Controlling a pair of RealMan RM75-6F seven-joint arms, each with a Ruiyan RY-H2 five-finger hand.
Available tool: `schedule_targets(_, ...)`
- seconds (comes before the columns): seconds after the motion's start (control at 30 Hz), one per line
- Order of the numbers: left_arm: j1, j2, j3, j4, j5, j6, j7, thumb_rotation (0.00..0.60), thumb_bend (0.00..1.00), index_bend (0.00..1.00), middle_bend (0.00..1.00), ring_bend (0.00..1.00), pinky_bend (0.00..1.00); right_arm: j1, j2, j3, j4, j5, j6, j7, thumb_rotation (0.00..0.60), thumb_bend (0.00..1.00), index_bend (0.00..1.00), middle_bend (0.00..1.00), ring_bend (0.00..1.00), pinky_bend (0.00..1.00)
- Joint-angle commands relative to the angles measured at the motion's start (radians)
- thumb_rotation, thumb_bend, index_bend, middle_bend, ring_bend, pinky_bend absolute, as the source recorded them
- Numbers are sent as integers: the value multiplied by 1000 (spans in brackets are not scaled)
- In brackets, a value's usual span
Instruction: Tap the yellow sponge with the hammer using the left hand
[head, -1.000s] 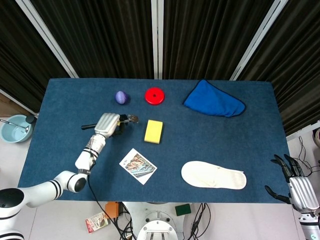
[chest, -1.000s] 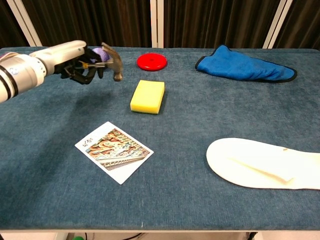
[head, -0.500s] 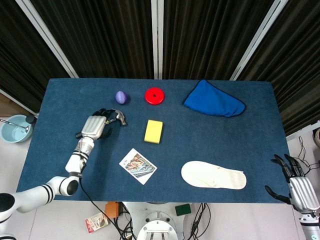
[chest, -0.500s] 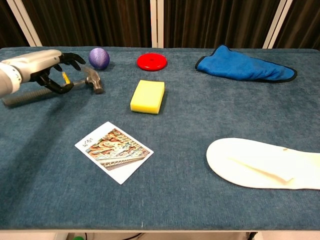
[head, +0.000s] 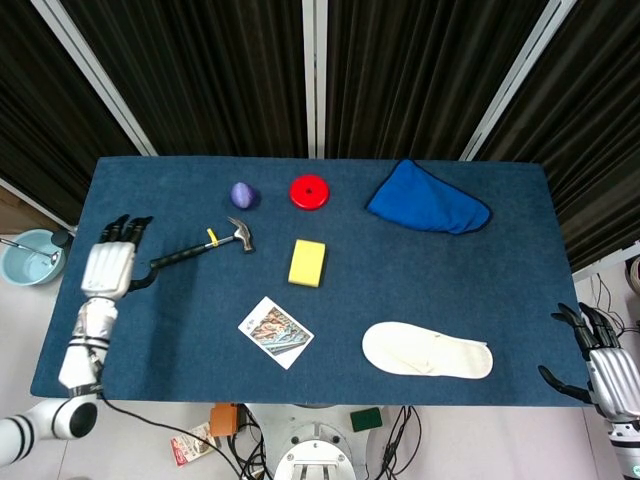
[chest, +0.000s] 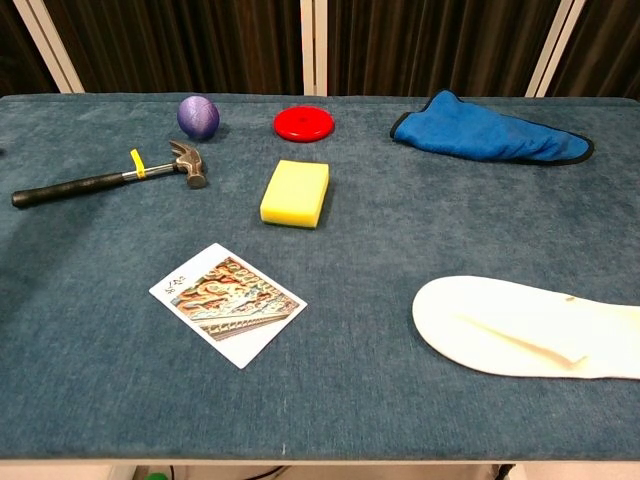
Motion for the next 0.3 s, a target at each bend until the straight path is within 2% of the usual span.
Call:
schedule_targets(0.03, 164, 107, 94, -61, 114, 186, -31, 600, 239, 137, 150, 46, 105, 3, -3, 1, 4, -3, -2, -2, 600, 201, 32, 202, 0, 84)
schedule_targets(0.17, 279, 143, 170, -64, 206, 301, -106, 600, 238, 138, 150, 46, 104, 8, -20, -8, 8, -28, 0, -19, 600, 202, 32, 195, 0, 84)
schedule_targets(0.3, 369, 154, 221, -60, 290, 411, -143, 600, 239, 149, 158, 56, 104, 11, -34, -9, 1, -41, 9, -26, 600, 202, 32, 193, 0, 84)
